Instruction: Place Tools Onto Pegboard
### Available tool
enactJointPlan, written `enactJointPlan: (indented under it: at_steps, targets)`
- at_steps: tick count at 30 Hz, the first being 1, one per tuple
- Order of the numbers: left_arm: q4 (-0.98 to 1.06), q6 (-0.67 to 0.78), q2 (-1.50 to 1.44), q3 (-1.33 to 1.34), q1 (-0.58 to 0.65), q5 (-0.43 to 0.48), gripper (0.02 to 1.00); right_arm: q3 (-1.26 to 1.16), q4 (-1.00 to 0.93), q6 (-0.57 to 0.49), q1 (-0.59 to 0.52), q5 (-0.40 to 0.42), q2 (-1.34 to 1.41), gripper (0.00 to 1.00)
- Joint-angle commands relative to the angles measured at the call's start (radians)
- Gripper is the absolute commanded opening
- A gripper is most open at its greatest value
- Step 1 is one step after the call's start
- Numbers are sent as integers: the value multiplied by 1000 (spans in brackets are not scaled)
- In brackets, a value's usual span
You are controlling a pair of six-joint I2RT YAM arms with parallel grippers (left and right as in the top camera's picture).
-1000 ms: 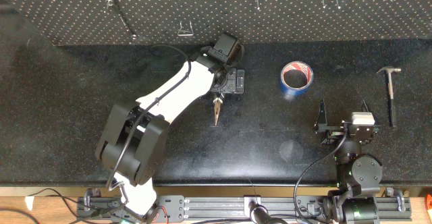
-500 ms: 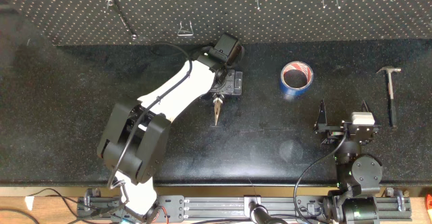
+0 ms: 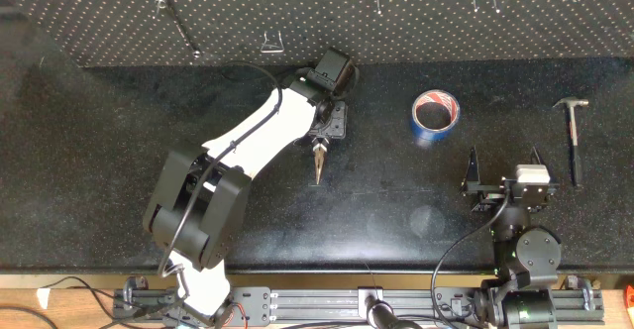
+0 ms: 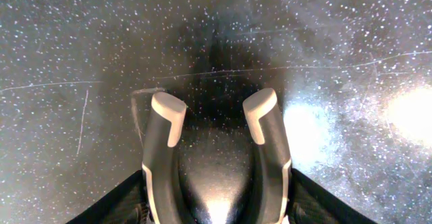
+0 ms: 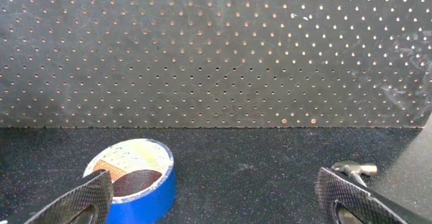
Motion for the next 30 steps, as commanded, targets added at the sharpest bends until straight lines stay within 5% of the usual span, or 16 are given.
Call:
enactJointPlan:
  at_steps: [1, 2, 6, 13, 19, 22, 30]
  targets:
    - [-3, 6, 41, 0, 6, -1, 143, -3, -6, -17, 8, 12, -4, 976]
    - [3, 5, 36, 1, 6, -1, 27, -3, -6, -17, 8, 12, -4, 976]
    - [10, 6, -45, 1, 8, -37, 27, -3, -6, -16, 8, 12, -4, 976]
    - [-47, 5, -608, -195, 35, -148, 25, -3, -6, -16, 8, 12, -4, 976]
    - [446, 126, -755, -407, 94, -343, 27, -3, -6, -16, 8, 12, -4, 976]
    - [944, 332, -631, -406, 122, -353, 27, -3, -6, -17, 8, 12, -4, 976]
    - [1179, 331, -517, -406, 204, -349, 29, -3, -6, -16, 8, 12, -4, 976]
